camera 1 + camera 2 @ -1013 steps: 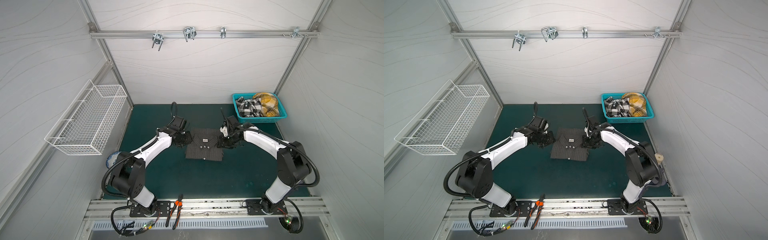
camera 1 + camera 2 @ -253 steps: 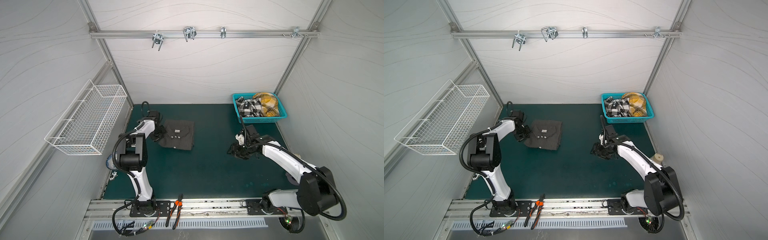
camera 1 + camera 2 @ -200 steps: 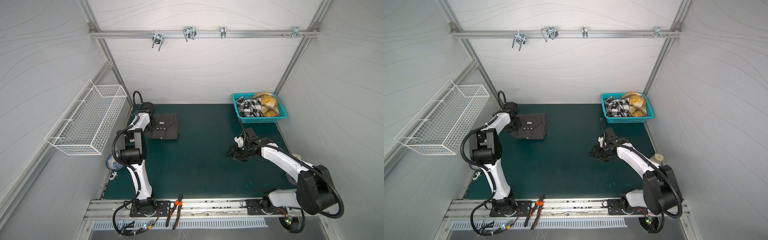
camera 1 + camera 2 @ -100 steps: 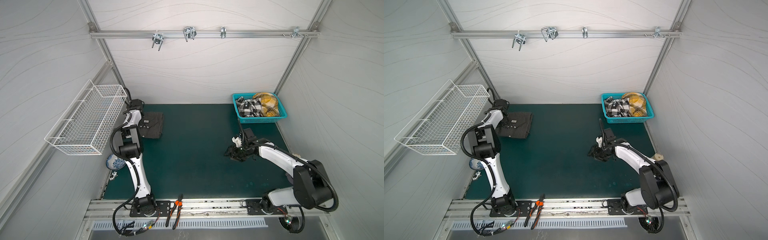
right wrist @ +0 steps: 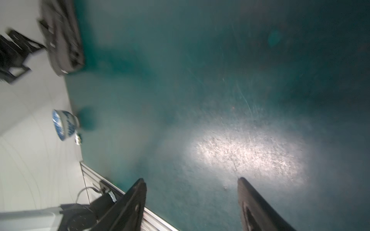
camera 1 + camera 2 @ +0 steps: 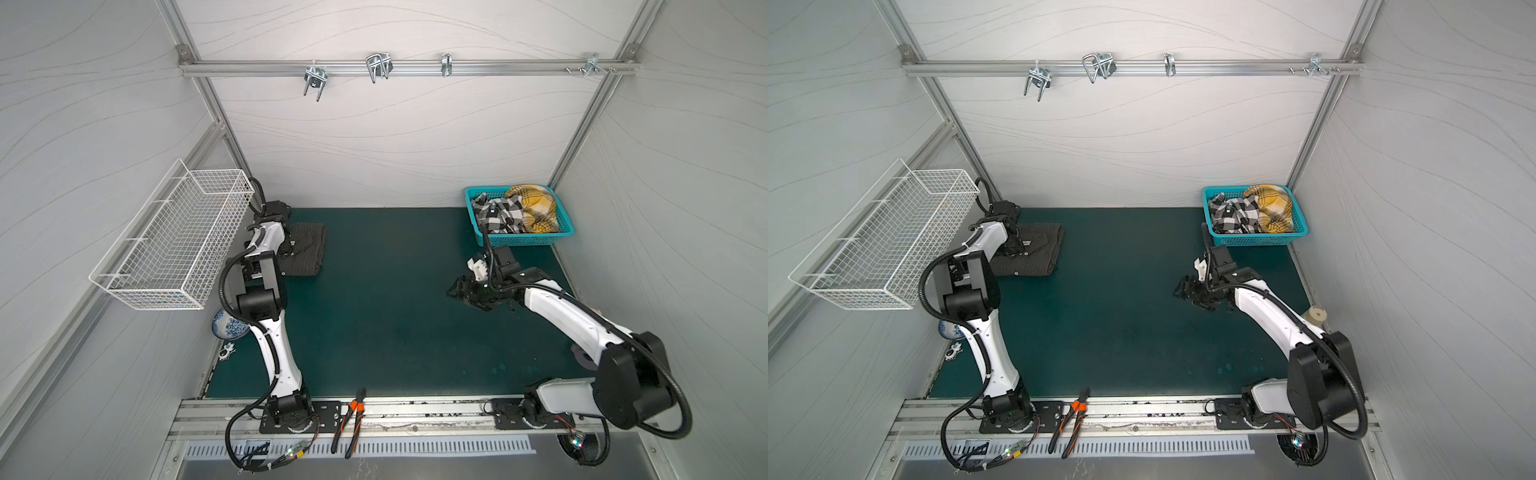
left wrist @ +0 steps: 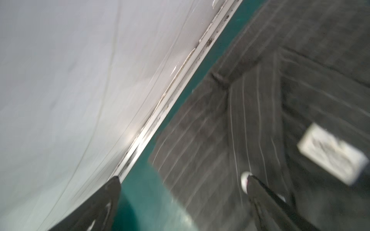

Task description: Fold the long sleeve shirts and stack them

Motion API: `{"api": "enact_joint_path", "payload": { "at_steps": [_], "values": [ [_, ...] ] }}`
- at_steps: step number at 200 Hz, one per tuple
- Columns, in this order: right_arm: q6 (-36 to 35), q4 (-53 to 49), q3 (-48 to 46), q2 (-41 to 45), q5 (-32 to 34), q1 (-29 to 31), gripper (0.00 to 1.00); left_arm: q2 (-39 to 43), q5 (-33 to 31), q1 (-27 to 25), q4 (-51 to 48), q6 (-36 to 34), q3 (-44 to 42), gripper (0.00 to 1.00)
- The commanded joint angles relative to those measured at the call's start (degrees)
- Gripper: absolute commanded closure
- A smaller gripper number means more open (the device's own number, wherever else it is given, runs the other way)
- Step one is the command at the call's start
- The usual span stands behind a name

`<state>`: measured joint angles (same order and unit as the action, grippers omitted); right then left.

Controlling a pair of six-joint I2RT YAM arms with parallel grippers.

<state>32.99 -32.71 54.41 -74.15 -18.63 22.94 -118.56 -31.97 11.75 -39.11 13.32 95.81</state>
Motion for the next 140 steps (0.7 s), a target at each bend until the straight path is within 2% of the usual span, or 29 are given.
{"api": "enact_joint_path", "payload": {
  "at_steps": [1, 30, 51, 54, 59, 61, 76, 86, 95, 104, 114, 125, 133, 140],
  "values": [
    [1.3, -5.4, 3.7, 5.4, 7.1, -0.8, 0.26, 12.1, 0.0, -5.8, 1.2, 5.1, -7.8, 0.01],
    [0.8, -7.8, 7.3, 12.5, 14.8, -1.7, 0.27, 27.6, 6.0, -14.1, 2.7, 10.2, -21.4, 0.01],
    [-0.9, -3.2, 4.9, 18.1, 20.3, -2.1, 0.21, 39.5, 10.9, -18.4, 7.6, 12.3, -32.2, 0.02],
    [-1.2, -1.9, 4.1, 18.7, 20.8, -2.1, 0.19, 40.7, 11.0, -18.9, 8.4, 12.3, -33.7, 0.02],
    [-1.8, 0.4, 2.5, 19.6, 21.4, -2.1, 0.03, 43.3, 11.0, -19.6, 10.2, 12.3, -36.1, 0.03],
    [-1.9, 1.2, 1.9, 19.8, 21.8, -2.1, 0.02, 44.4, 11.0, -19.8, 11.0, 12.2, -36.9, 0.03],
    [1.0, 7.4, -5.6, 21.3, 26.6, -2.0, 0.01, 51.8, 9.2, -20.8, 20.7, 7.6, -45.3, 0.02],
    [-0.2, 12.6, -11.2, 21.7, 31.6, -2.1, 0.01, 54.9, 6.0, -20.7, 30.7, 3.9, -52.3, 0.01],
    [-3.4, 16.9, -14.8, 21.3, 36.7, -2.2, 0.01, 55.2, 2.0, -20.4, 41.7, 1.4, -59.7, 0.01],
    [-6.9, 20.7, -18.1, 20.1, 41.8, -2.1, 0.01, 54.0, 1.5, -19.6, 49.1, -2.3, -64.9, 0.01],
    [-10.2, 25.1, -21.0, 17.3, 48.6, -2.2, 0.01, 51.7, 0.1, -19.0, 52.8, -5.9, -67.7, 0.01],
    [-10.8, 27.5, -22.3, 13.2, 55.7, -3.1, 0.01, 48.6, -4.9, -18.7, 54.7, -4.7, -68.4, 0.01],
    [-7.5, 23.3, -19.5, 10.3, 55.7, -6.0, 0.01, 46.5, -2.6, -17.8, 56.1, -3.8, -68.6, 0.01],
    [-9.5, 24.9, -19.0, 8.1, 55.7, -7.8, 0.01, 44.2, 2.2, -16.5, 58.4, -3.8, -69.1, 0.0]
  ]
}}
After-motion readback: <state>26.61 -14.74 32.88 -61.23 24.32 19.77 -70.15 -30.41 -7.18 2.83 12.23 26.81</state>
